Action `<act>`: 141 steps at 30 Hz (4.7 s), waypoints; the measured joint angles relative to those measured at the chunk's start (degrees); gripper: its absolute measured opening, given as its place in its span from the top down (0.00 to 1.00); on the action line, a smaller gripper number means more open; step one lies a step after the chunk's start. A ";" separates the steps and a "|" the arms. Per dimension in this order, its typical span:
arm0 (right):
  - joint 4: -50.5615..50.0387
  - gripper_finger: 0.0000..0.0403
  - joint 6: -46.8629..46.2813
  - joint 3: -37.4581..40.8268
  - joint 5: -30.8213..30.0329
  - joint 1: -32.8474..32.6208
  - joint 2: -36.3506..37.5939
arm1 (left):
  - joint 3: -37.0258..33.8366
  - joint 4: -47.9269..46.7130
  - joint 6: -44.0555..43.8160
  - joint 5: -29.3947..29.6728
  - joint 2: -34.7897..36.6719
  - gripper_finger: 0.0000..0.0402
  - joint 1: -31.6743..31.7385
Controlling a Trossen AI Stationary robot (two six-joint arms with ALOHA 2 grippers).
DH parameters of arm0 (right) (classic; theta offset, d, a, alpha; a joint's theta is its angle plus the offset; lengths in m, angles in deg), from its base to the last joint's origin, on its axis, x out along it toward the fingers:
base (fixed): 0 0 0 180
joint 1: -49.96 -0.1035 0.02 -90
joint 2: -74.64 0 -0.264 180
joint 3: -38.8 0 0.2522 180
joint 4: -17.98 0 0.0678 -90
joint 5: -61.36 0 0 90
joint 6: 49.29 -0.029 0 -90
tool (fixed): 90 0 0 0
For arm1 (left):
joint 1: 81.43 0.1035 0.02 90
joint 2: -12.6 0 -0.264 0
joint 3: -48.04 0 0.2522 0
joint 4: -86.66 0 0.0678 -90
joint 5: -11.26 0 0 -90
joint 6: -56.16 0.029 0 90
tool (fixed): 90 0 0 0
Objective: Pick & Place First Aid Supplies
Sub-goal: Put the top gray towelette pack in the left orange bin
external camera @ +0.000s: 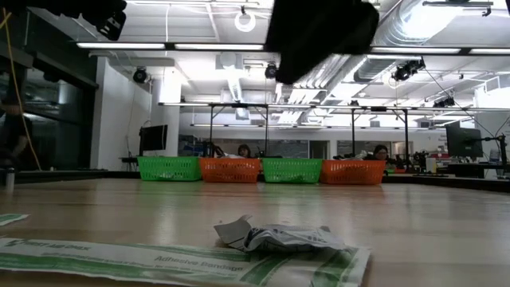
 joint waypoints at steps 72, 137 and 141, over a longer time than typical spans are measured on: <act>-2.08 0.99 -3.69 0.46 2.55 4.34 -7.26 | -0.04 -1.75 -0.45 0.76 0.00 0.69 0.01; -7.89 1.00 -18.40 0.00 9.31 20.21 -7.68 | -18.75 17.40 -13.94 -1.23 -5.81 0.69 0.00; -7.89 0.95 -18.51 0.00 9.68 20.21 -7.68 | -18.75 17.62 -13.32 -1.14 -5.81 0.69 0.00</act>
